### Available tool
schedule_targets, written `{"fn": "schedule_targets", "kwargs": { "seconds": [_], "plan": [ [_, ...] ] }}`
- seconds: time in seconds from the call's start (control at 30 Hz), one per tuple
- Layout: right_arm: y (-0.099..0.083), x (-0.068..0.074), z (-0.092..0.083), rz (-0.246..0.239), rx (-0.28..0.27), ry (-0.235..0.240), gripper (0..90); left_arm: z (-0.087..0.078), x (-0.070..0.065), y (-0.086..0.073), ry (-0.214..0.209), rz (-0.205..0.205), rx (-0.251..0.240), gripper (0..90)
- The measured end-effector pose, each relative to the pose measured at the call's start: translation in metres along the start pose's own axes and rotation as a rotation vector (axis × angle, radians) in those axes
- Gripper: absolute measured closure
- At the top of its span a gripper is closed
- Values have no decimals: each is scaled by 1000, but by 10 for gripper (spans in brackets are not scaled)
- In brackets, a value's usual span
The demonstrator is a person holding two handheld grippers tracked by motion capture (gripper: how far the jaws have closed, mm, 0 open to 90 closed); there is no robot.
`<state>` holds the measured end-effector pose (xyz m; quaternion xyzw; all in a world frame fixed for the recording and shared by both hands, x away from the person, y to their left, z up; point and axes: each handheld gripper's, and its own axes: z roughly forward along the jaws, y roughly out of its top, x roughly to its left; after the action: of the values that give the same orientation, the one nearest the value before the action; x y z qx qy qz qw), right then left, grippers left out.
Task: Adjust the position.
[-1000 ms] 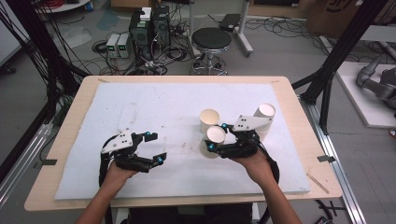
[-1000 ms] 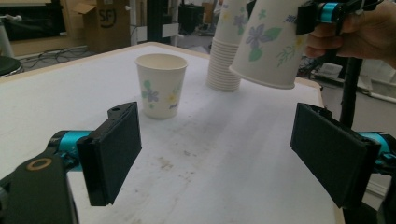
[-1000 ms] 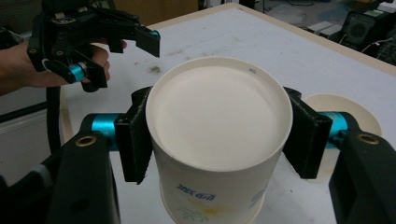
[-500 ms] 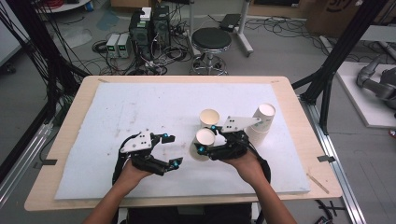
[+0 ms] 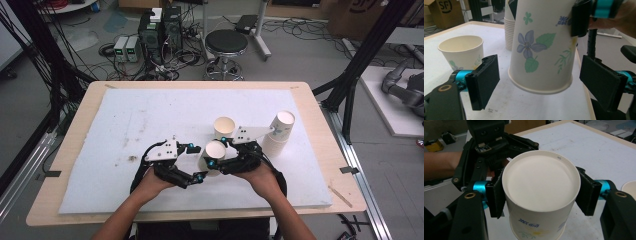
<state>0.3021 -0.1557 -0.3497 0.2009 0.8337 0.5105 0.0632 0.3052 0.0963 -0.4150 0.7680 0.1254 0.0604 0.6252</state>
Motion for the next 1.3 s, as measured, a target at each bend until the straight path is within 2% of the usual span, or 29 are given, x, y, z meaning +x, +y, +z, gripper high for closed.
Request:
{"fn": "schedule_targets", "kwargs": {
  "seconds": [0.23, 0.3, 0.53, 0.6, 0.63, 0.67, 0.7, 0.87, 1.0, 1.07, 1.3],
  "plan": [
    [0, 2, 2, 4, -4, 29, 355, 4, 0, 0, -34, 4, -7, 201],
    [0, 2, 2, 5, -5, 35, 355, 4, 0, 0, -49, 12, -11, 229],
    [-1, 2, 4, 19, 3, 49, 357, 3, -2, 1, -61, 22, 1, 323],
    [0, 2, 5, 24, -4, 51, 333, 1, -1, 2, -67, 16, 6, 337],
    [0, 2, 5, 28, -7, 48, 274, 1, -1, 3, -67, 21, 17, 341],
    [0, 2, 6, 38, -7, 39, 185, 0, -2, 4, -67, 23, 30, 342],
    [1, 3, 7, 40, 1, 23, 168, 0, -2, 6, -66, 23, 47, 342],
    [2, 4, 7, -6, 34, 51, 168, -4, -3, 14, -61, 55, 166, 346],
    [3, 5, 9, -87, 101, 79, 168, -6, -3, 21, -61, 93, 257, 348],
    [2, 5, 11, -112, 125, 90, 168, -6, -3, 24, -64, 111, 308, 348],
    [3, 5, 15, -155, 178, 110, 168, -6, -5, 32, -67, 163, 442, 347]
  ]
}}
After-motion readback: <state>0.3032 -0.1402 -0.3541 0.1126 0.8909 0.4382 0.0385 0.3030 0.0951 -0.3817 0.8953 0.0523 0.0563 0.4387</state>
